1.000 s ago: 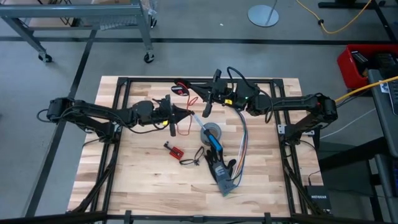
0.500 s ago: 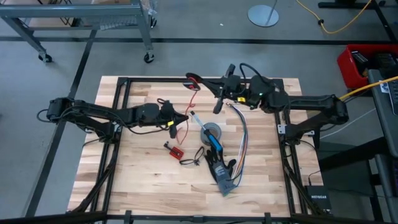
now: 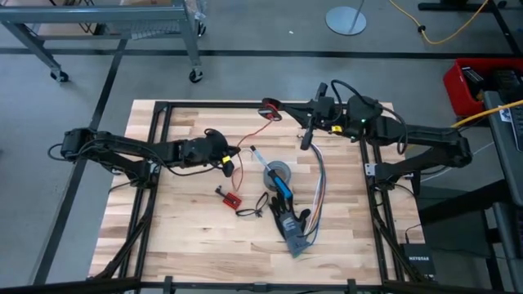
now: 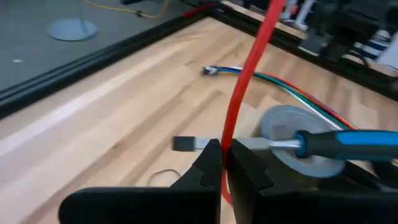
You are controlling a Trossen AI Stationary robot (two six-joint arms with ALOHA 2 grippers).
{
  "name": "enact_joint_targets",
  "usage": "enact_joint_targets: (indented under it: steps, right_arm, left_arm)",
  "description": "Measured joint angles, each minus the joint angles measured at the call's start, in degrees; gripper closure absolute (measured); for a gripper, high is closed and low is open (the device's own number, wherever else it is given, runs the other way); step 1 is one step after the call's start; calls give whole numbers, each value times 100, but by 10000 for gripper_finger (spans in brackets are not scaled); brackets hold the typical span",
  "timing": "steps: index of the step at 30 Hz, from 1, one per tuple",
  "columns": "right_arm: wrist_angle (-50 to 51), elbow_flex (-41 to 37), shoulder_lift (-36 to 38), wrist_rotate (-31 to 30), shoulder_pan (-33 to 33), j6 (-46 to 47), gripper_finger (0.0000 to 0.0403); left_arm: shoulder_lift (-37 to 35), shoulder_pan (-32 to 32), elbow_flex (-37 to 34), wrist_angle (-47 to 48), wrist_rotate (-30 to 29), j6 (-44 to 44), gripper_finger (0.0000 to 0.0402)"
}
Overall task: Coil cords
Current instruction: Coil the red wire around the spool
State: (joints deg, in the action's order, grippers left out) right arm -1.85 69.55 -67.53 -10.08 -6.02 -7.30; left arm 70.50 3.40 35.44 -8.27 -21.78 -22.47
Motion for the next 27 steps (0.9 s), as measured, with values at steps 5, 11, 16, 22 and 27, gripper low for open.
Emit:
enact_joint_targets:
  steps: [5, 11, 16, 22, 27]
  right_arm:
    - [169, 3, 83, 1, 0, 85, 403]
    - [938, 3, 77, 4, 0, 358, 403]
    - [1610, 3, 75, 8, 4, 630, 403]
    - [2200, 5, 12, 1, 4, 914, 403]
    - [2342, 5, -317, -150, 4, 1001, 403]
  left_arm:
    - [-69, 4, 0, -137, -207, 85, 401]
    - [-376, 100, 0, -118, -658, 145, 401]
    - [-747, 341, 0, -123, -724, 211, 401]
    - [-1236, 601, 0, -135, -733, 340, 401]
    - [-1597, 651, 0, -166, -733, 339, 401]
